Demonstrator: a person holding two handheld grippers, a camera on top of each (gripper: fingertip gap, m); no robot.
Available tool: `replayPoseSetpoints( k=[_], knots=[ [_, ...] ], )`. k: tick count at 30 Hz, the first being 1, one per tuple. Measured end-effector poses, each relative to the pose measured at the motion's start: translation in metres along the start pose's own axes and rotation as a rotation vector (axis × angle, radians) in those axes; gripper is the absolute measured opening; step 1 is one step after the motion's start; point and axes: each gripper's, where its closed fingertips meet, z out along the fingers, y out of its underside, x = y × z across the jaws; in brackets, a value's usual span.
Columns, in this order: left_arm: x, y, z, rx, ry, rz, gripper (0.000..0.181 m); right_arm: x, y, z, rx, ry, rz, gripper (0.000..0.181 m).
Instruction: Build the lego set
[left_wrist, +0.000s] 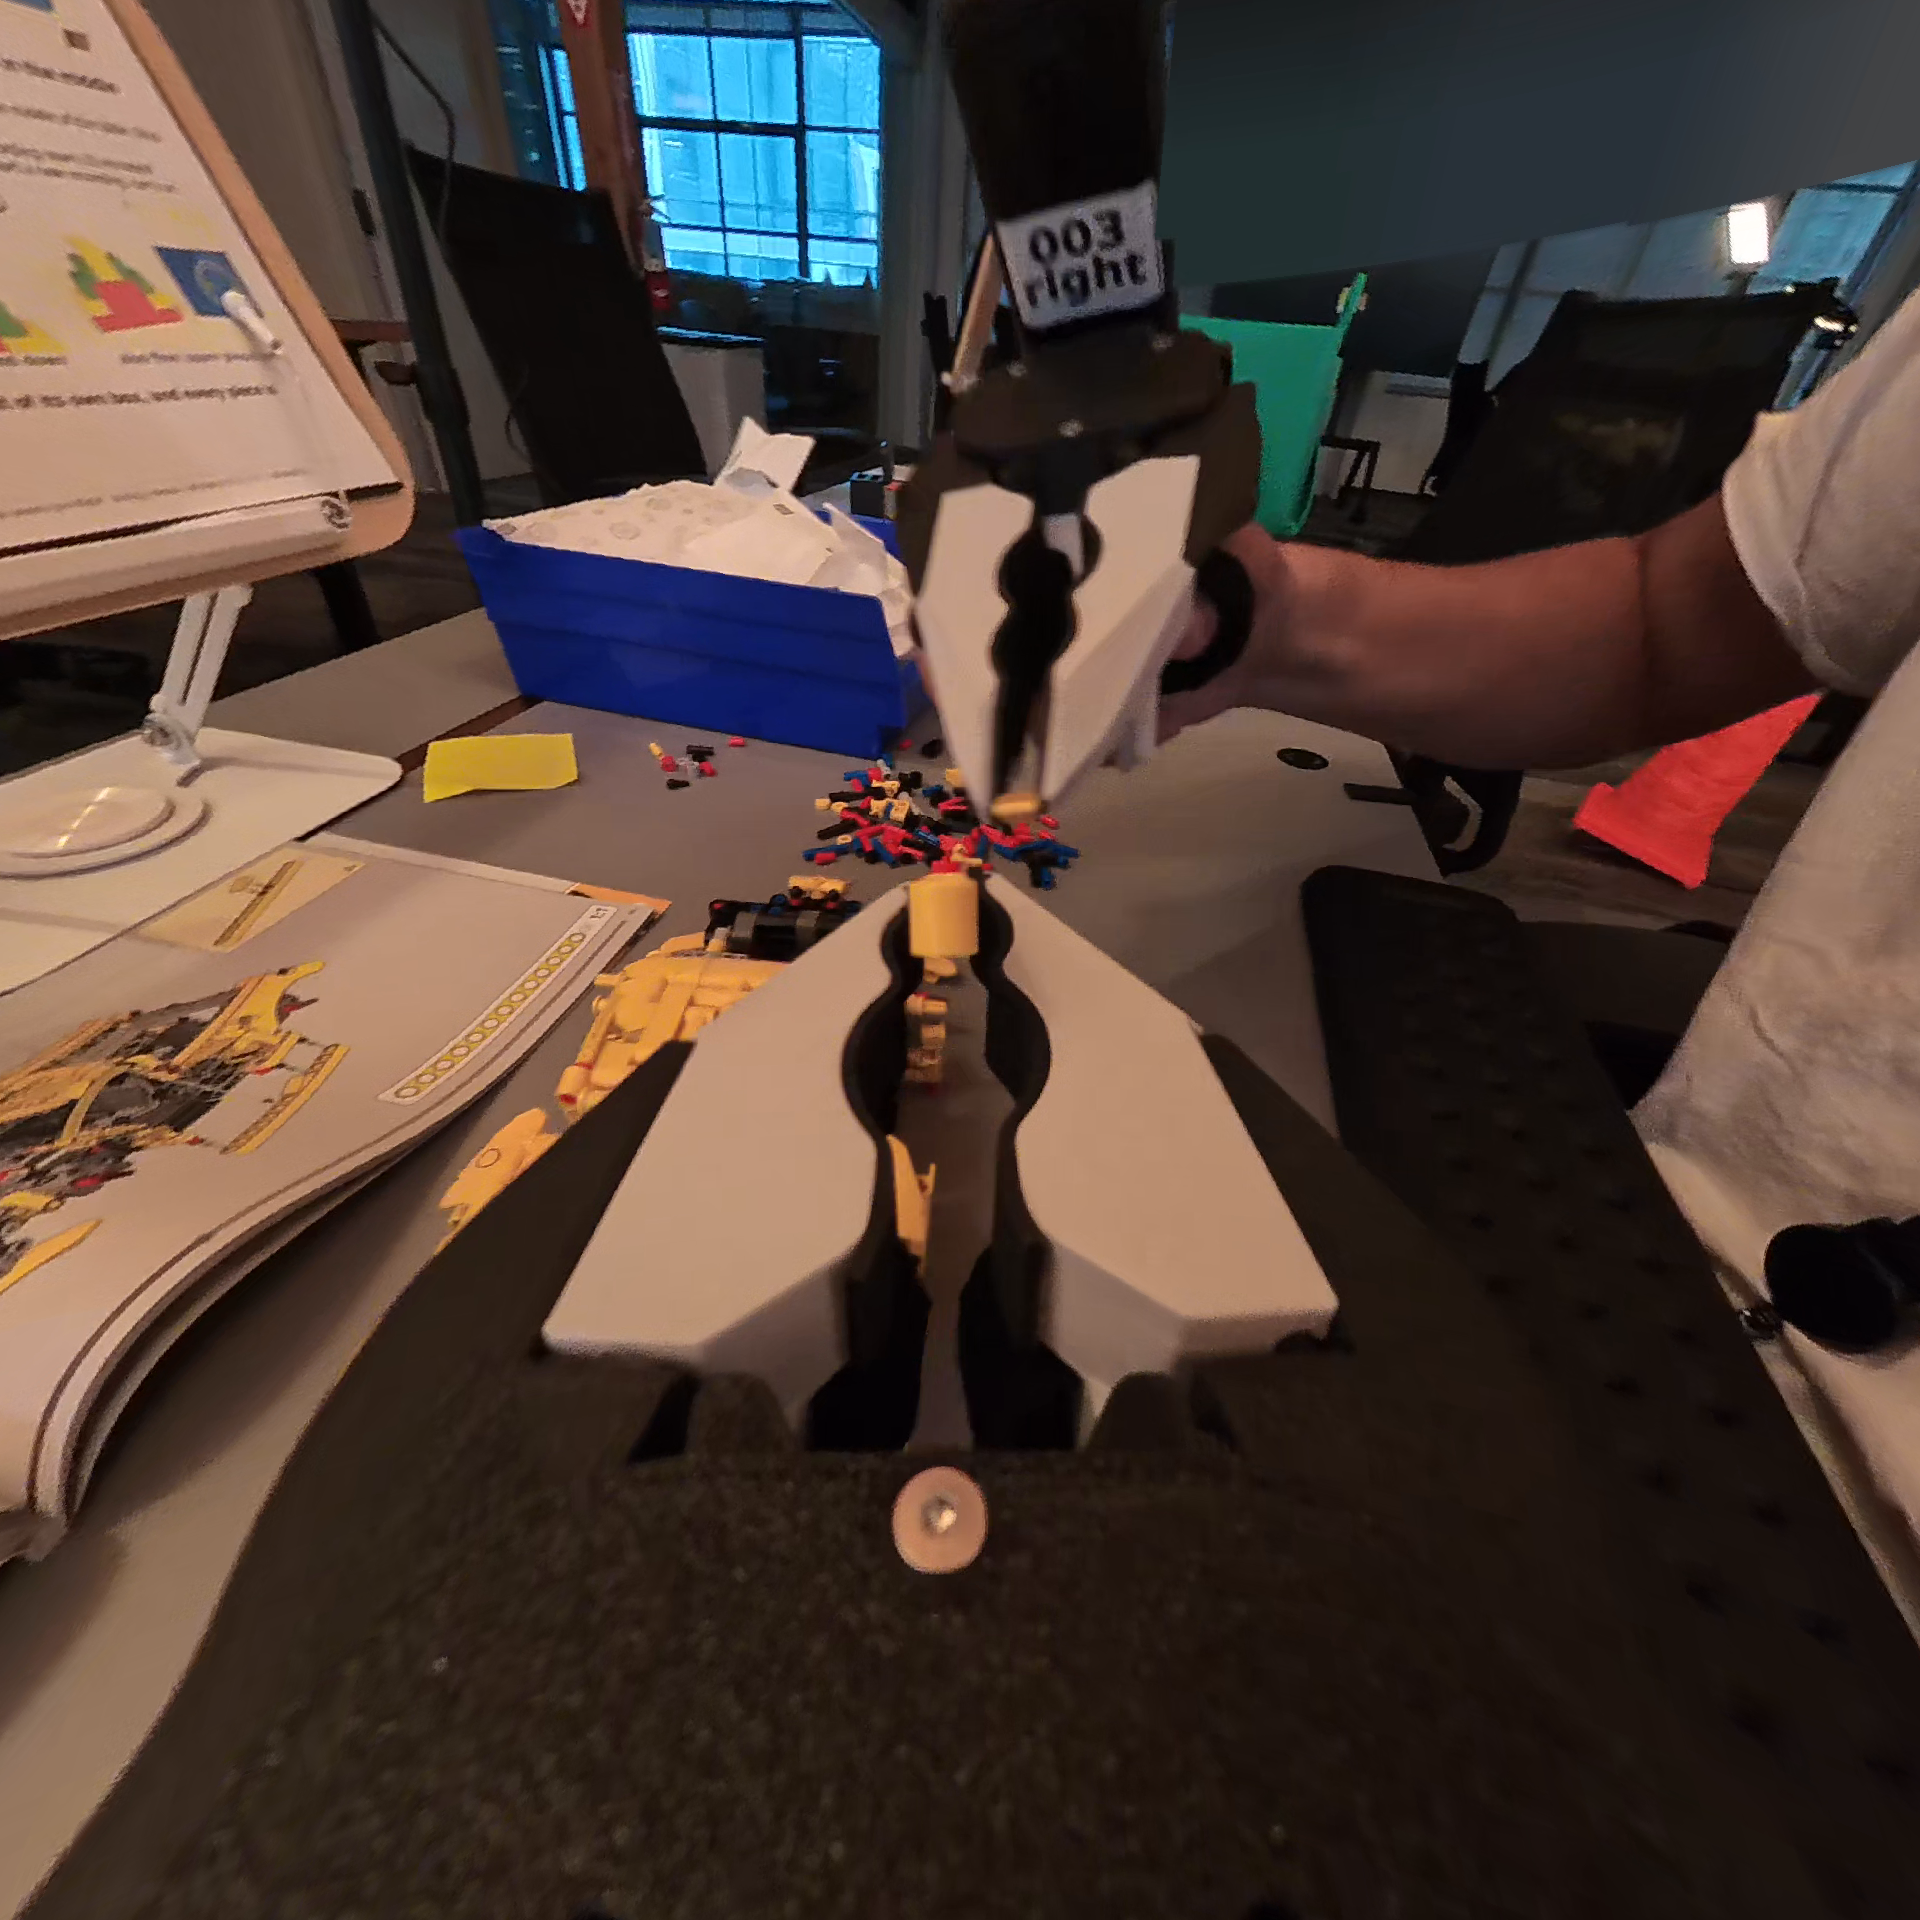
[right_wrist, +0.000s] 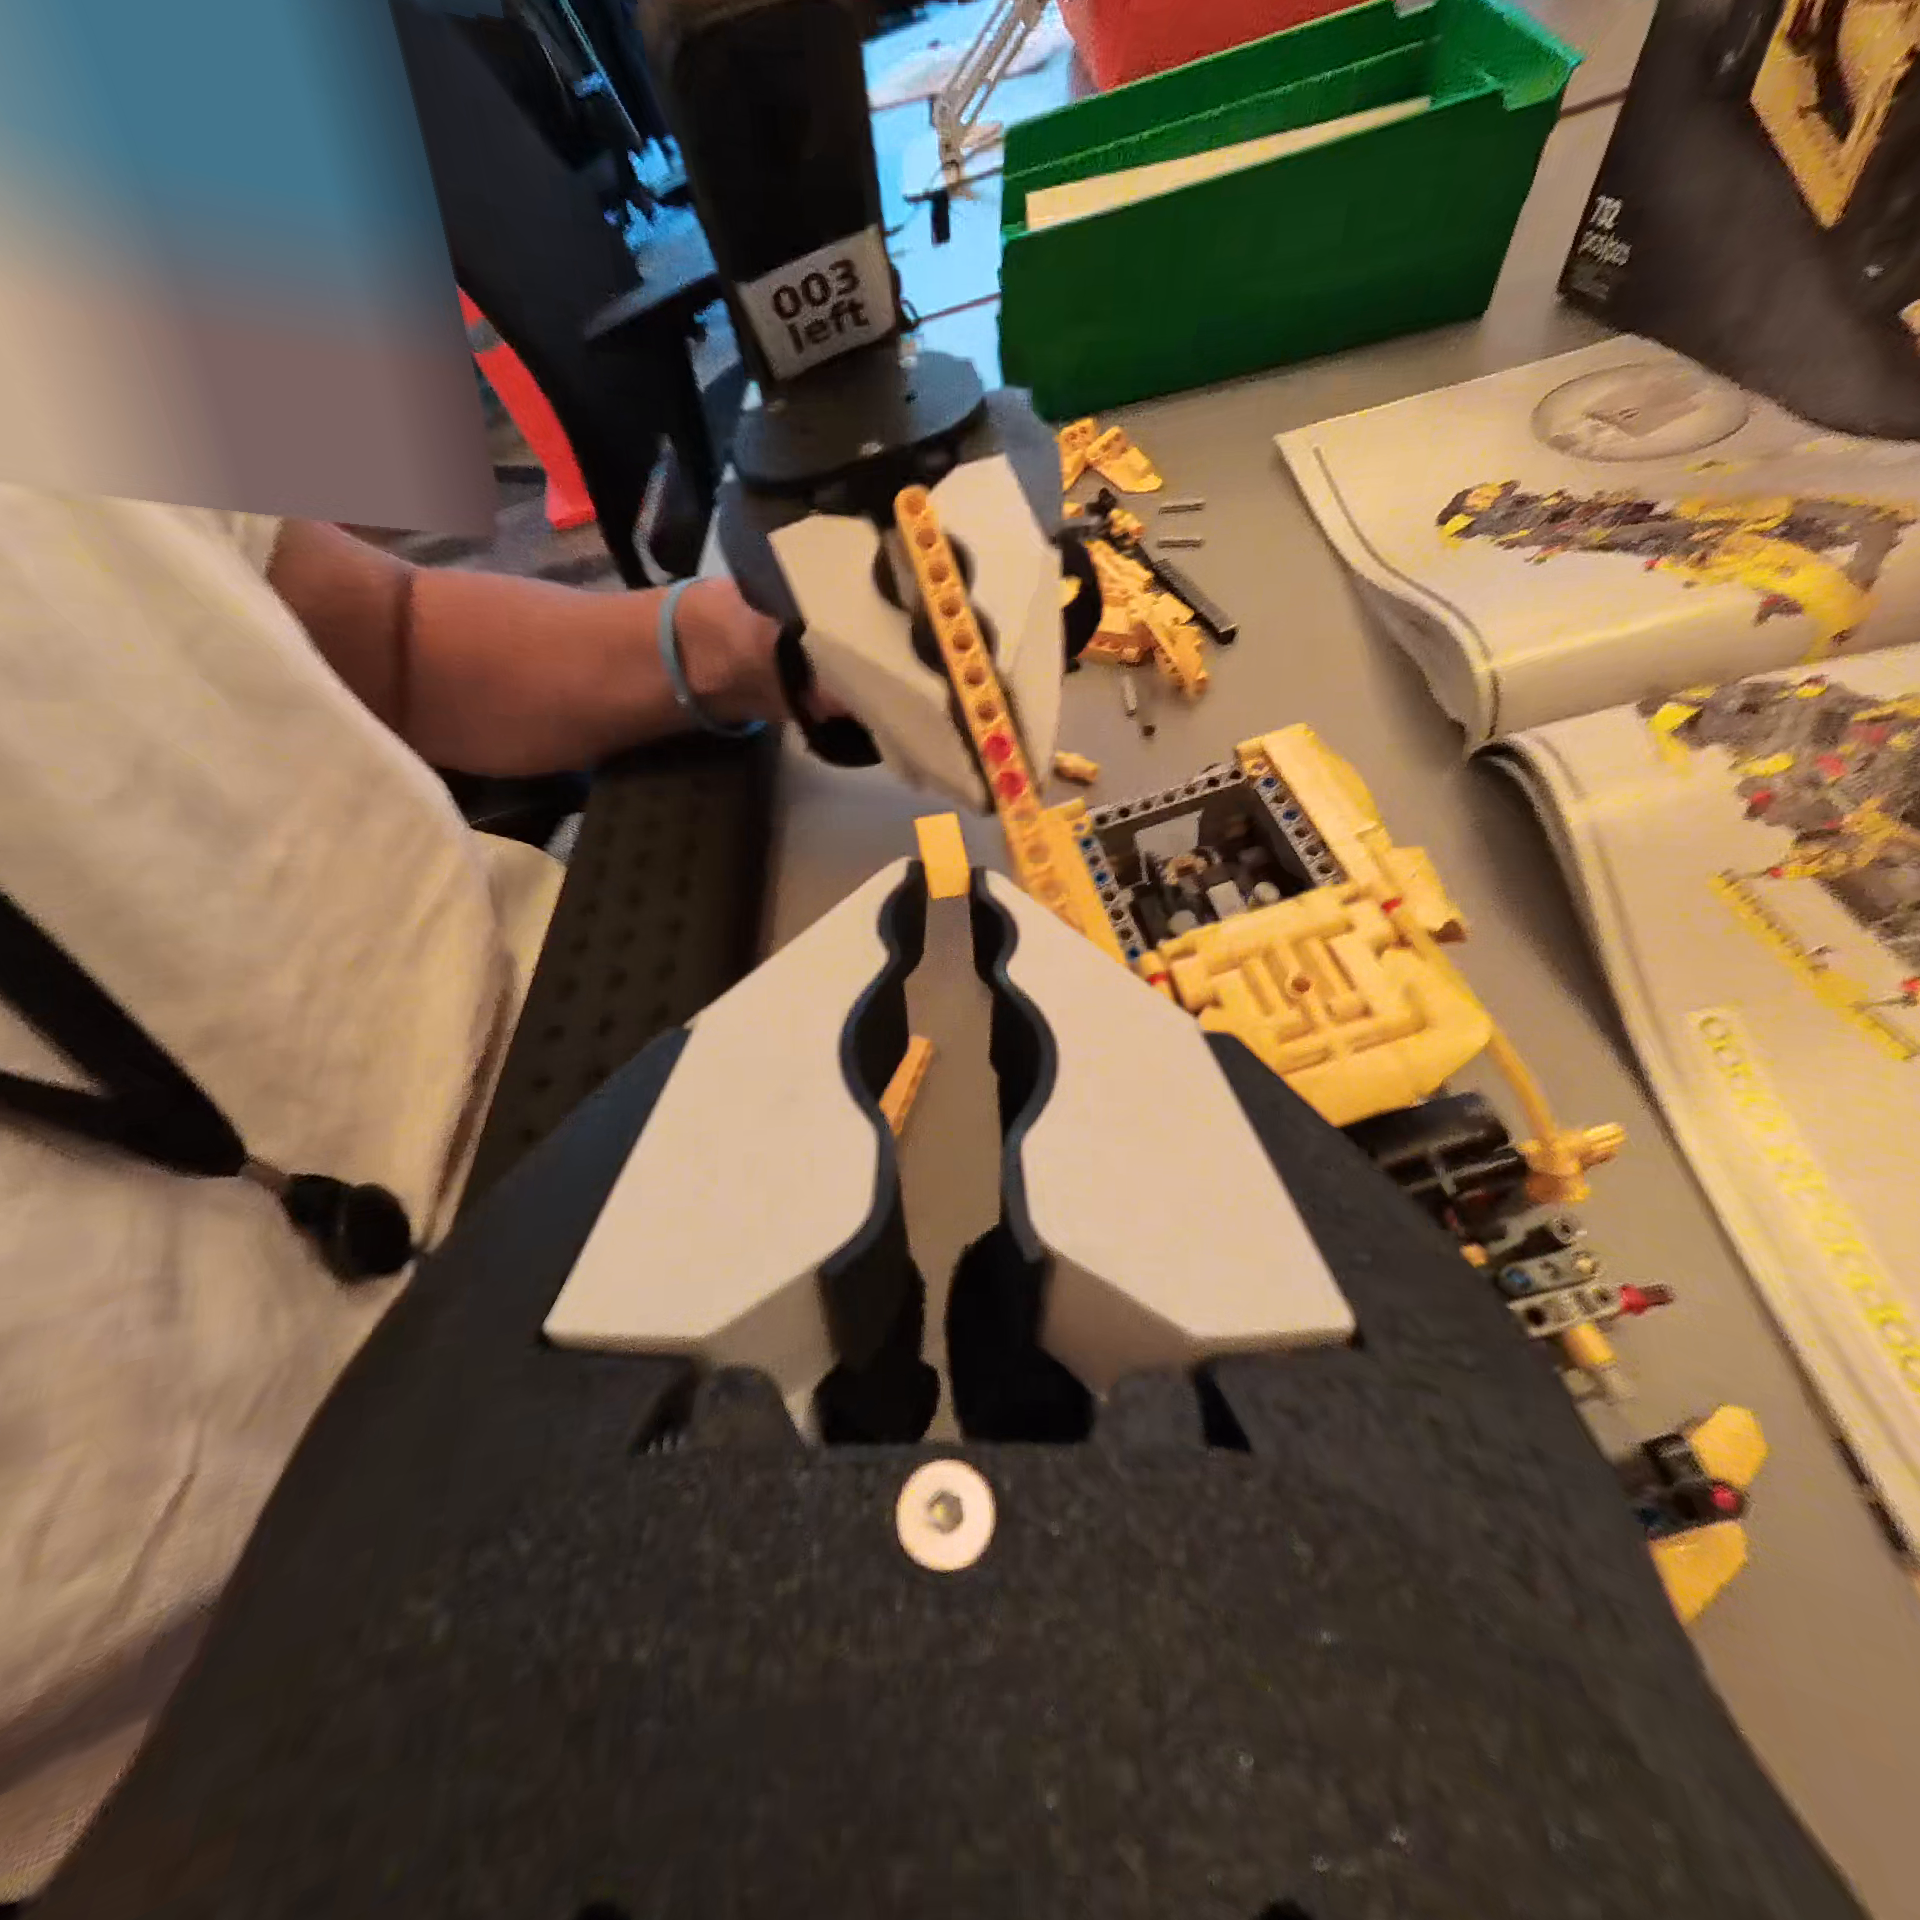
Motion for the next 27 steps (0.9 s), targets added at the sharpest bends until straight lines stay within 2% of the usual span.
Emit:
replayPoseSetpoints(
  k=[2,11,19,23,27],
  knots=[
    [0.004,0.002,0.002,-0.017,0.008,0.014,0.007,0.005,-0.003,0.008,-0.046,0.041,-0.052,0.007],
    [0.009,0.009,0.005,-0.071,0.009,0.054,0.007,0.005,0.001,0.017,-0.213,0.013,-0.116,0.006],
    [0.012,0.019,0.008,-0.132,0.028,0.026,0.007,0.006,0.011,0.02,-0.462,-0.017,-0.258,0.006],
    [0.017,0.023,0.012,-0.155,0.039,0.041,0.007,0.002,0.018,0.018,-0.545,-0.124,-0.215,0.006],
    [0.015,0.02,0.013,-0.121,0.06,-0.058,0.007,0.004,0.016,0.019,-0.556,-0.167,-0.142,0.006]
  ],
)
